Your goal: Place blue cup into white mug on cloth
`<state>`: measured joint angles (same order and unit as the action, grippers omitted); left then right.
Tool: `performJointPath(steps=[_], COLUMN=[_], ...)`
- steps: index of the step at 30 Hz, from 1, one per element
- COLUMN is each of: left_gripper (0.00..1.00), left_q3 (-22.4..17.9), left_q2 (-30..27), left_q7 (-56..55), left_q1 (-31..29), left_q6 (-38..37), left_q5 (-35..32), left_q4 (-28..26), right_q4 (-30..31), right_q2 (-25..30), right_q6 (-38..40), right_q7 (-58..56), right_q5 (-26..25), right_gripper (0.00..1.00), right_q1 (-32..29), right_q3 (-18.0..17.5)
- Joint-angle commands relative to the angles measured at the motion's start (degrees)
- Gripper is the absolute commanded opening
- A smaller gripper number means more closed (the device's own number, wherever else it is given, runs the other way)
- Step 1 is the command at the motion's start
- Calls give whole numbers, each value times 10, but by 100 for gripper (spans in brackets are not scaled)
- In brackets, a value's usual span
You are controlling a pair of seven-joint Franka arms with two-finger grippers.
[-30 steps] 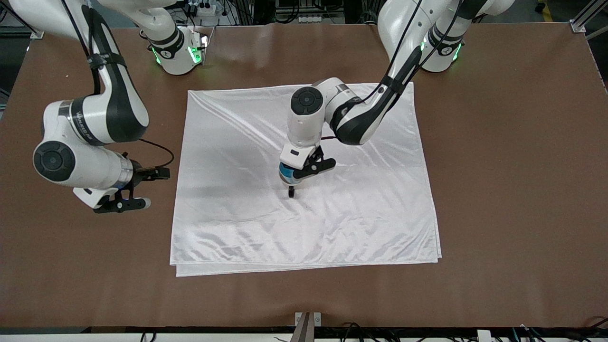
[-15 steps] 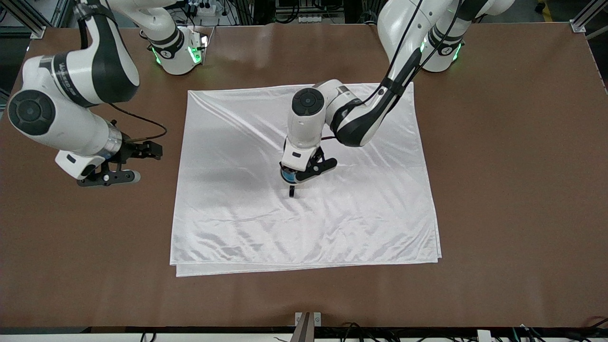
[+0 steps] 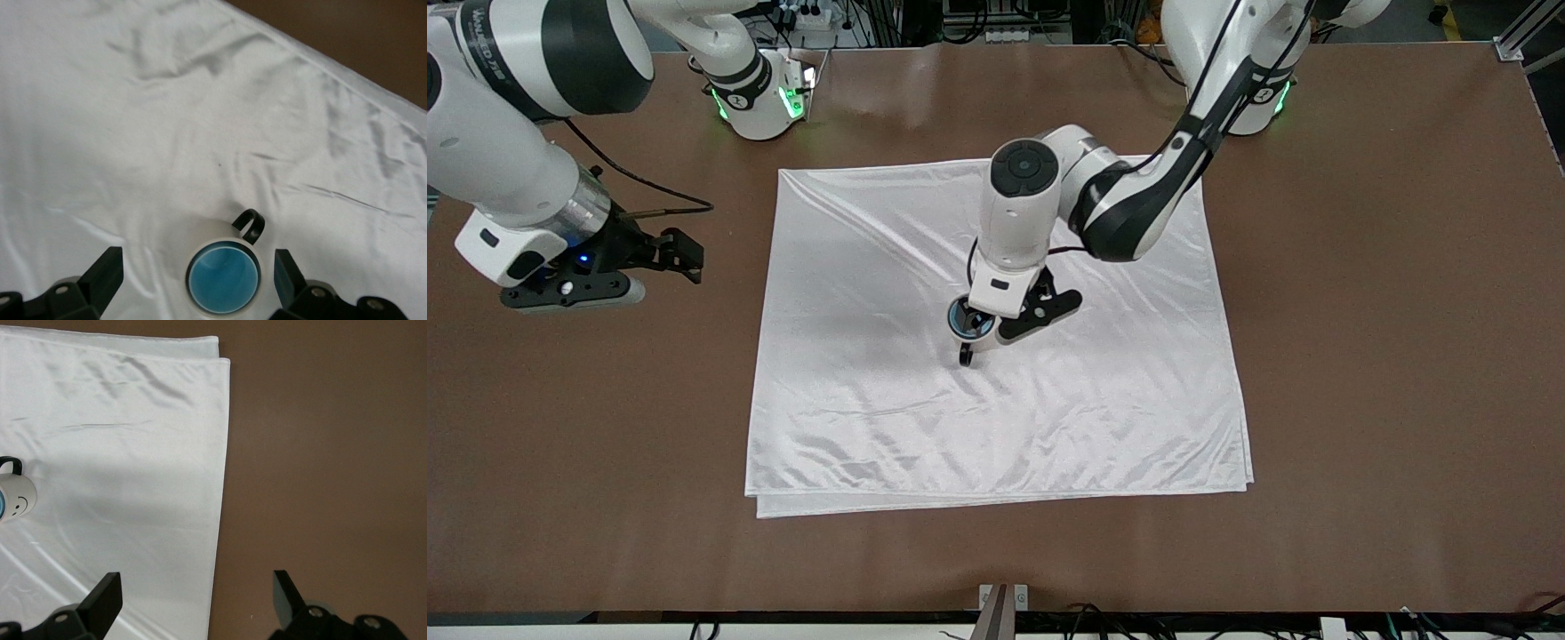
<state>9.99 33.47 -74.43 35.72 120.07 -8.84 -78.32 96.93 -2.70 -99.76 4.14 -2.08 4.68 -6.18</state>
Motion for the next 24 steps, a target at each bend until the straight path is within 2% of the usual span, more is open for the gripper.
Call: performJointPath(steps=[1,8,11,18,24], left_gripper=[100,100,100,100,100], left_q3=[-2,-1,-2,0,1], left_q2=[-82,-159,-186,-242,-275], left_q7=[70,145,209,358,439], left_q1=[-38,-95,-135,-228,-277], left_q6=[-86,-175,-207,-260,-291], left_q5=[-3,-4,-4,2,6], left_q4=[-18,-18,-19,-24,-25], right_q4=[-42,-80,-85,-104,-104], right_q2=[-2,-1,2,11,20], right_q6=[40,89,99,112,113], right_q7=[10,10,14,33,33], right_q5=[1,0,1,0,-1], right_gripper=[100,100,100,100,100], right_q1=[6,9,9,3,-7], right_q3=[-1,-1,-2,1,6])
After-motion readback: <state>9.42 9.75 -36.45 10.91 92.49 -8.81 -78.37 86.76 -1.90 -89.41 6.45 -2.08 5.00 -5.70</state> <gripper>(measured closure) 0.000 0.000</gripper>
